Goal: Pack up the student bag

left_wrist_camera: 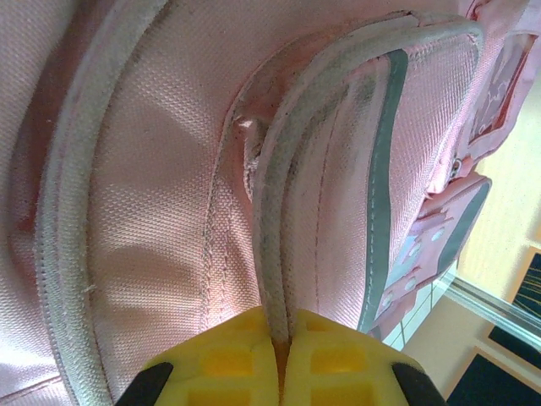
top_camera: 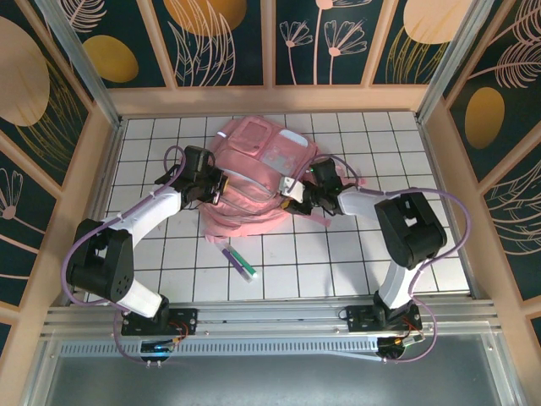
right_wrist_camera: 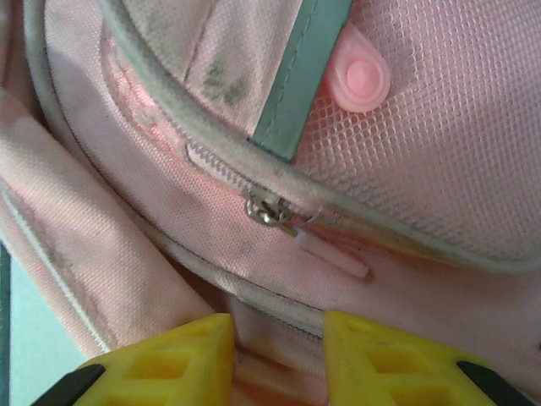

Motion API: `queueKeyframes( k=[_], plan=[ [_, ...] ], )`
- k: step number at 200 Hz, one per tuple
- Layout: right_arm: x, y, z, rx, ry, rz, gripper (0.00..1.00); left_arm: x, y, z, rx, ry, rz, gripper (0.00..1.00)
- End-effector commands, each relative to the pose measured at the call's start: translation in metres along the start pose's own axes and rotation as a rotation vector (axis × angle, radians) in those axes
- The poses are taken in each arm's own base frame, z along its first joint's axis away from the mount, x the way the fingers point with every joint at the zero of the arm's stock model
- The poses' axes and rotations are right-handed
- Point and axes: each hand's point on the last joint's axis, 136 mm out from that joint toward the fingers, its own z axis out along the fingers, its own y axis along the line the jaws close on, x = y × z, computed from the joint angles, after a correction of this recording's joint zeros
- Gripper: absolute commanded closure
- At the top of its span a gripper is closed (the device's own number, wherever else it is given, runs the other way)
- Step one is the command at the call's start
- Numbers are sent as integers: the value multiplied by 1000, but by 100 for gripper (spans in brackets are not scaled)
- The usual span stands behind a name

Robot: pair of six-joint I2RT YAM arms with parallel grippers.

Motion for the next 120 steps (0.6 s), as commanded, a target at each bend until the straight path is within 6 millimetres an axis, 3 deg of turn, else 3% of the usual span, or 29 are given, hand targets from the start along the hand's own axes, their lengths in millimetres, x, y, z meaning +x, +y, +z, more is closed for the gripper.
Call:
queueKeyframes(
  k=[1,63,113,120],
  plan=[
    [-22,-11,7,24,-64,-34,65,19,-22,-8,77,84,3,100],
    [-31,-11,-7,64,-102,-79,61,19,-18,-8,75,85,-1,100],
    [-39,2,-23,-47,-138,-83,88,19,-18,-9,77,82,3,100],
    [-38,0,-22,-43,-128,-81,88,18,-16,-9,75,80,-3,100]
  ],
)
